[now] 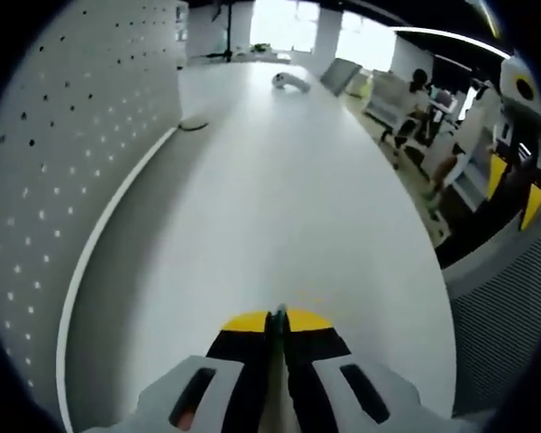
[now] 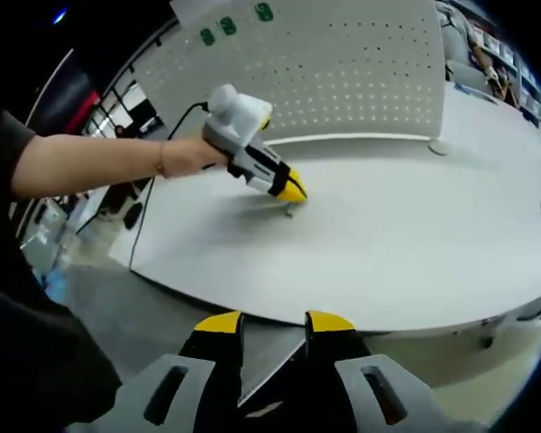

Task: Insert the hook assembly into the mounting plate slot until the hook locks in place.

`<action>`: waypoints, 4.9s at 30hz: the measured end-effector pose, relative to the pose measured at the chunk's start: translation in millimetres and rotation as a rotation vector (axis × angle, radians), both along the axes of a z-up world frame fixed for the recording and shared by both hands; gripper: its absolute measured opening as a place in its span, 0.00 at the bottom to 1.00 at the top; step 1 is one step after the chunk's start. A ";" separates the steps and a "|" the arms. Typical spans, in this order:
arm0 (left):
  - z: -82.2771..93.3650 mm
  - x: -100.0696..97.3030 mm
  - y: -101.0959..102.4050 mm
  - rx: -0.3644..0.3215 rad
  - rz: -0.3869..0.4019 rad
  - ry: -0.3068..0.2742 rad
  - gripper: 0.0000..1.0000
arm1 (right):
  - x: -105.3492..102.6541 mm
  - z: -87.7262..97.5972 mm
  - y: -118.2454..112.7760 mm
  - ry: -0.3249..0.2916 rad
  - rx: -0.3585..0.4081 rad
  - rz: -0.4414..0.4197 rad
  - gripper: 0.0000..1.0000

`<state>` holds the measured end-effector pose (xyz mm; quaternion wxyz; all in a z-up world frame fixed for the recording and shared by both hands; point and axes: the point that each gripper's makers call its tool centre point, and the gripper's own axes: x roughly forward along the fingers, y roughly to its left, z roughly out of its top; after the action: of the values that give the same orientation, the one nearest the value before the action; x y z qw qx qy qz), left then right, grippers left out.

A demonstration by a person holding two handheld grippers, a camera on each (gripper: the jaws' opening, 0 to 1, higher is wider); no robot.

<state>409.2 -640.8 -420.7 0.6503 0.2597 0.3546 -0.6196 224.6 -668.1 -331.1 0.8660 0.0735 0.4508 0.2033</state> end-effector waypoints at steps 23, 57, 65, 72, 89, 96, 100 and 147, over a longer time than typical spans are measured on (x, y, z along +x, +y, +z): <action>51.3 -20.7 14.1 -0.093 0.120 0.002 0.03 | 17.0 21.2 12.3 -0.081 -0.008 0.083 0.26; 163.3 -89.5 23.0 -0.412 0.600 -0.011 0.03 | 23.7 72.0 48.6 -0.218 0.146 0.195 0.26; 171.3 -103.3 24.6 -0.478 0.655 0.008 0.03 | 36.9 87.8 51.7 -0.254 0.193 0.166 0.25; 177.7 -107.3 32.1 -0.569 0.733 0.058 0.03 | 44.8 97.5 50.8 -0.269 0.260 0.118 0.20; 195.0 -114.5 42.4 -0.679 0.762 0.050 0.03 | 48.3 96.4 67.4 -0.224 0.354 0.044 0.04; 200.1 -111.7 61.2 -0.742 0.817 0.092 0.03 | 48.9 101.8 85.5 -0.226 0.444 -0.012 0.00; 200.0 -111.2 69.7 -0.727 0.799 0.074 0.03 | 50.2 101.2 97.0 -0.239 0.441 -0.012 0.00; 186.8 -93.1 109.4 -0.663 0.774 -0.027 0.07 | 76.0 113.6 132.7 -0.486 0.056 0.234 0.00</action>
<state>316.0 -531.4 -233.9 0.8842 -0.1032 0.2006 -0.4090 300.7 -535.4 -217.5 0.9170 -0.0063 0.2294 0.3262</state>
